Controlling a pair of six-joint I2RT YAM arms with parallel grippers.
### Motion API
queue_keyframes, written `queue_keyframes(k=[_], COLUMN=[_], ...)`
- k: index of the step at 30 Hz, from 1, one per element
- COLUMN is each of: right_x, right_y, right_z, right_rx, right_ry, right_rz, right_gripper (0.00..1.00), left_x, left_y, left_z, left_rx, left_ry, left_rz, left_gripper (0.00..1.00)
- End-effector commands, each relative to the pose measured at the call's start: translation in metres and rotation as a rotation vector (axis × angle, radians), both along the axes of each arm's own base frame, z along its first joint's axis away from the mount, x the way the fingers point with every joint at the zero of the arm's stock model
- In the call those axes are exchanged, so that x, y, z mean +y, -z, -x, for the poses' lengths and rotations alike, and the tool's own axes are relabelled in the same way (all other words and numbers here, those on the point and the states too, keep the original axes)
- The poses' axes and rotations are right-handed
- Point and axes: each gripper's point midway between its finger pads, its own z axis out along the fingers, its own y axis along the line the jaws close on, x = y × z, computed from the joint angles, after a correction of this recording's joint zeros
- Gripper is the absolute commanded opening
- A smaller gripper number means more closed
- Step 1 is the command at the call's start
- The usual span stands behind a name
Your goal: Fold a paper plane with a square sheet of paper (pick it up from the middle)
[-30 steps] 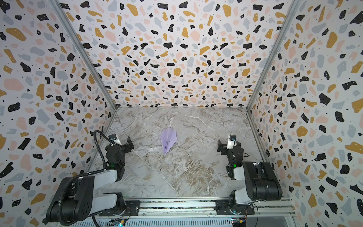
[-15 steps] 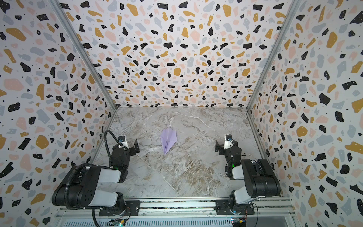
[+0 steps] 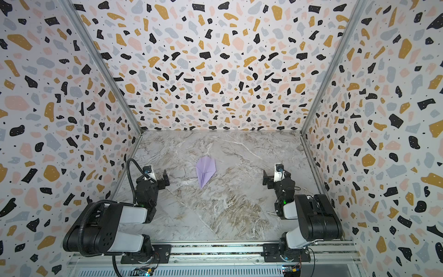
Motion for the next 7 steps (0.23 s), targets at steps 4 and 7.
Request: queue_keyframes(k=[4, 7], right_x=[0.0008, 0.0008], right_y=[-0.0121, -0.0125], right_z=[-0.0048, -0.0047], right_rx=[-0.042, -0.043], right_ry=[0.000, 0.000], right_rz=[0.010, 0.010], right_gripper=[0.99, 0.99], left_x=[-0.0023, -0.0020], left_y=[-0.0202, -0.0208], left_z=[-0.0072, -0.0065], left_rx=[-0.074, -0.073], left_ry=[-0.004, -0.008], left_rz=[-0.032, -0.033], left_gripper=[1.00, 1.00])
